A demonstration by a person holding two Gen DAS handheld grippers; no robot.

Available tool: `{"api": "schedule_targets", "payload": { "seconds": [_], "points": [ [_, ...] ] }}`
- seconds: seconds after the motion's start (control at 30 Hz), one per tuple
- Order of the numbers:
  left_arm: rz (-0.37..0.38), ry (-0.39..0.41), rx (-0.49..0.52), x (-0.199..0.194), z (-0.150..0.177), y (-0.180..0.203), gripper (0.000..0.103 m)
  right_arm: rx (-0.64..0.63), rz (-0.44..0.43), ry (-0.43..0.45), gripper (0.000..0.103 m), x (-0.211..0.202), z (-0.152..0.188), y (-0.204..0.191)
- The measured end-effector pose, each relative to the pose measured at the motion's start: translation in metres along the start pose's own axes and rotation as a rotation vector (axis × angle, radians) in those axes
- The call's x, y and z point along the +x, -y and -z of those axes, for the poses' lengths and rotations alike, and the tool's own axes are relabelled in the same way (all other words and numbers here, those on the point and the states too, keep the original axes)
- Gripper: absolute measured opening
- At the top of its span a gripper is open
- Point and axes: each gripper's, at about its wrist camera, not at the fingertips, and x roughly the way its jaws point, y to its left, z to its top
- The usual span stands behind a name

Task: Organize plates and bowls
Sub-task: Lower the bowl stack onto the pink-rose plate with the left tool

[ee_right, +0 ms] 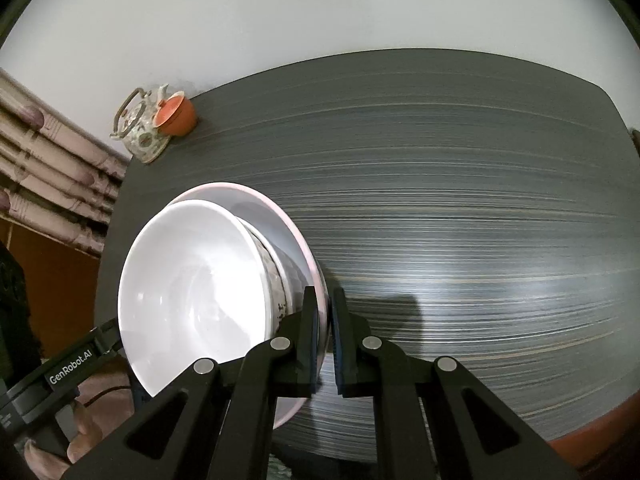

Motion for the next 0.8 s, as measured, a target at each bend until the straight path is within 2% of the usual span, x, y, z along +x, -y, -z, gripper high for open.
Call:
{"api": "schedule_targets", "payload": {
  "seconds": [0.5,0.8],
  "points": [
    [-0.039,0.017,-0.086,-0.012,-0.007,-0.058,0.009,-0.068,-0.036,-0.056,0.010,0.023,0.004,-0.056],
    [-0.037,0.005,-0.108,-0.008,-0.012,-0.072,0.009,-0.083,-0.035,-0.097,0.010,0.045,0.010,-0.076]
  ]
}}
